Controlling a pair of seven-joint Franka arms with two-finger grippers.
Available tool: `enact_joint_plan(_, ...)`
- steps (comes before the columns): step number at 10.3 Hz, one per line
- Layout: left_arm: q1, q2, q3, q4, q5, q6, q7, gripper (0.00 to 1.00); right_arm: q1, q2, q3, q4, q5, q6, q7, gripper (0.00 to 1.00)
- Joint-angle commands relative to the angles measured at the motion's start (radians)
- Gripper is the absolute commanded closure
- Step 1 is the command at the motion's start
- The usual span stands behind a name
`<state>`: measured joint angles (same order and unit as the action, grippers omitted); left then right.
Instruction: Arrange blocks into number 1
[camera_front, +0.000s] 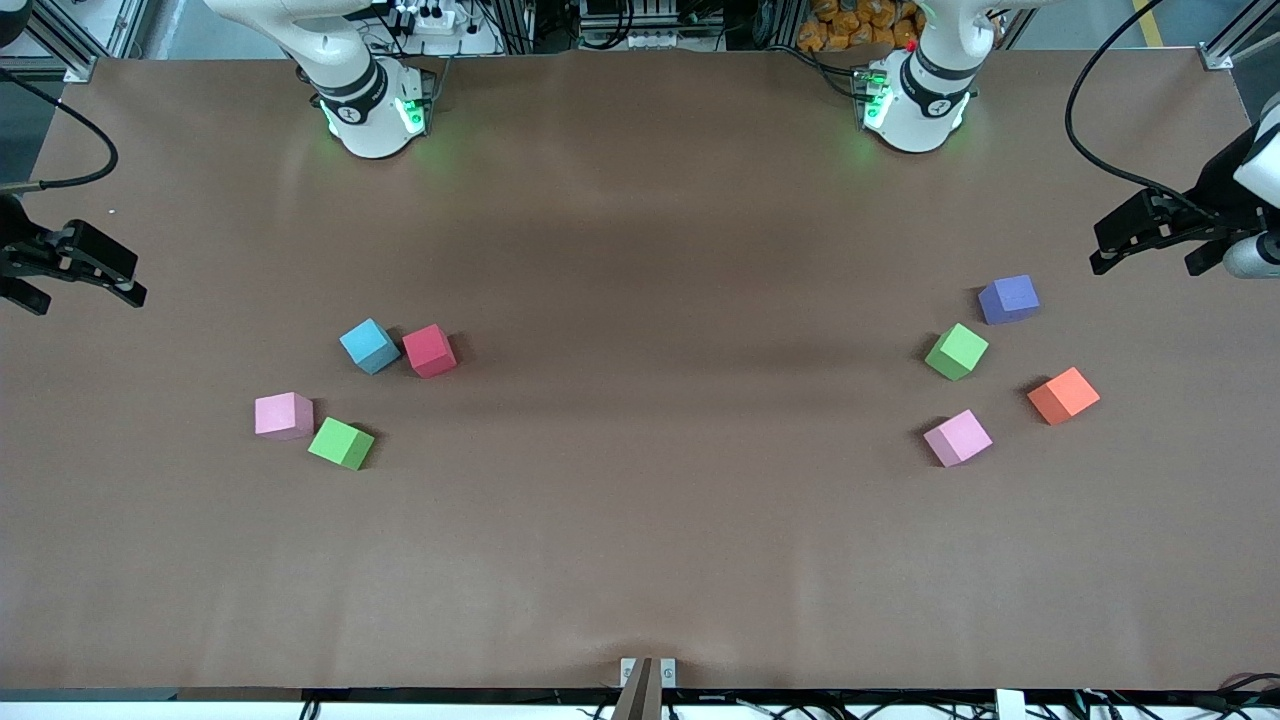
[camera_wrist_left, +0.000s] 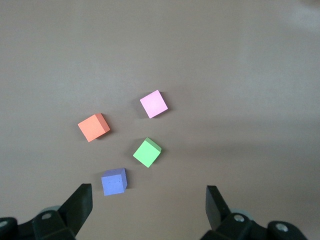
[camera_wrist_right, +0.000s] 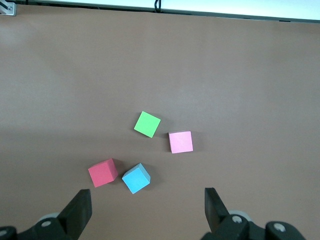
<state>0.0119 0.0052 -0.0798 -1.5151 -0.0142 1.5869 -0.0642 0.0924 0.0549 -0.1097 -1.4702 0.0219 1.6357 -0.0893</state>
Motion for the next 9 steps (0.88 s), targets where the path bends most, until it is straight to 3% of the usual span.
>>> enact_joint_plan(1, -0.001, -0.005, 0.0, 0.009, -0.013, 0.001, 0.02, 0.0, 0.001, -0.001, 0.004, 0.004, -0.019, -0.01, -0.007, 0.0)
enact_joint_plan(9, 0.003, -0.001, 0.002, 0.009, -0.015, 0.001, 0.01, 0.0, 0.0, 0.0, 0.004, 0.005, -0.02, -0.01, -0.007, 0.0)
